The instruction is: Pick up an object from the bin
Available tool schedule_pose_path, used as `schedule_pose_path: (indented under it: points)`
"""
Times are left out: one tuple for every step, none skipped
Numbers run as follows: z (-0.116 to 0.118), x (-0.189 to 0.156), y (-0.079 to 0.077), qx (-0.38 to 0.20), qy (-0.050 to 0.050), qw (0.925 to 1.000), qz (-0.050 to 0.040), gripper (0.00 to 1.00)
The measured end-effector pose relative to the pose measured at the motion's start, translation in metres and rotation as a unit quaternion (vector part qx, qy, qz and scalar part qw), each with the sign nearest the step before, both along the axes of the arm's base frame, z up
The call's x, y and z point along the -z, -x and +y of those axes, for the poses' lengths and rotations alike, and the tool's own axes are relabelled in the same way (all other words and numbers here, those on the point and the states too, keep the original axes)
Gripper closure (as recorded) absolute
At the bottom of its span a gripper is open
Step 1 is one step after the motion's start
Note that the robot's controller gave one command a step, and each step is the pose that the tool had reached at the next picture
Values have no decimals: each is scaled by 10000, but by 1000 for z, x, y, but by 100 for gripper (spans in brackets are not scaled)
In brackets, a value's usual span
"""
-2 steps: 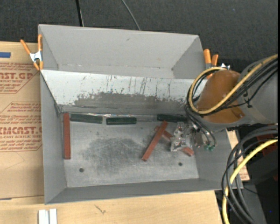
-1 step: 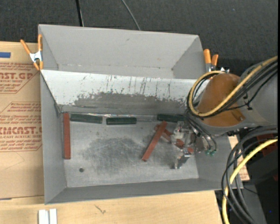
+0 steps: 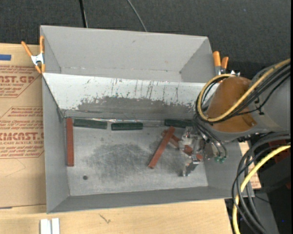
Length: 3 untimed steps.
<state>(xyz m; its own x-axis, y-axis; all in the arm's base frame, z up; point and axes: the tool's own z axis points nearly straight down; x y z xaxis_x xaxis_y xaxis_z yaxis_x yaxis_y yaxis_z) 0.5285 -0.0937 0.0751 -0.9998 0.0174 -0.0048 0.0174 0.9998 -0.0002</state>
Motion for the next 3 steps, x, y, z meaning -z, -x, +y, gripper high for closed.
schedule_pose_path:
  points:
    - [-9,0,2,188,-35,9998,-26,0]
    - [-21,-2,-62,-383,-30,9993,9,100]
    - [-23,2,-61,-395,3,9992,-10,0]
